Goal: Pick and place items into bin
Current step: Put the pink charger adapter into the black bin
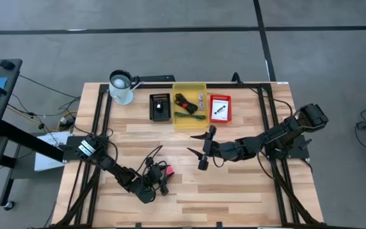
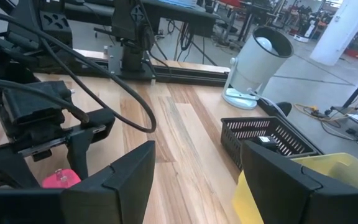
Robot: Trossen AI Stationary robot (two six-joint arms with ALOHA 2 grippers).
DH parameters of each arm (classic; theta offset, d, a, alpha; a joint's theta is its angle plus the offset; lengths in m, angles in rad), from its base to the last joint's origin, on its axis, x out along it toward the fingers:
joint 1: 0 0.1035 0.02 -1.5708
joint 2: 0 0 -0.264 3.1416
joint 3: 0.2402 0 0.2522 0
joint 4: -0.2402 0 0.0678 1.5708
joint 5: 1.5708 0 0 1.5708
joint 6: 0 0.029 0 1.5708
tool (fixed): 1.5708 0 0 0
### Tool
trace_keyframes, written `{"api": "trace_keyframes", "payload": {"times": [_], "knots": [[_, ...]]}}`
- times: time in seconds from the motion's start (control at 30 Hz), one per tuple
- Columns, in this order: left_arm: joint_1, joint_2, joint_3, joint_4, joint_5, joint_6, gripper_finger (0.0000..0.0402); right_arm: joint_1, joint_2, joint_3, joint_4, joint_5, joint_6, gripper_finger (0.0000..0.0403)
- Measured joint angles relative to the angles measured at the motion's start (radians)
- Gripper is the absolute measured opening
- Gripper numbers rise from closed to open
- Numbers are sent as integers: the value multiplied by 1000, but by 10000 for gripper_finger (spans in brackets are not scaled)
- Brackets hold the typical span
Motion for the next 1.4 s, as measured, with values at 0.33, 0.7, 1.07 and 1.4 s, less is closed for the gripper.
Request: {"api": "trace_keyframes", "payload": {"times": [0.33,0.7,1.07,1.4], "knots": [[0,0,0,8,5,-6,150,0,0,0,-1,0,4,233],[11,-2,14,10,-71,31,139,1,0,0,-8,0,11,233],[81,-142,14,-97,-112,136,143,1,0,0,-25,0,27,233],[149,-526,14,-564,-157,187,149,14,0,0,-24,1,20,233]]}}
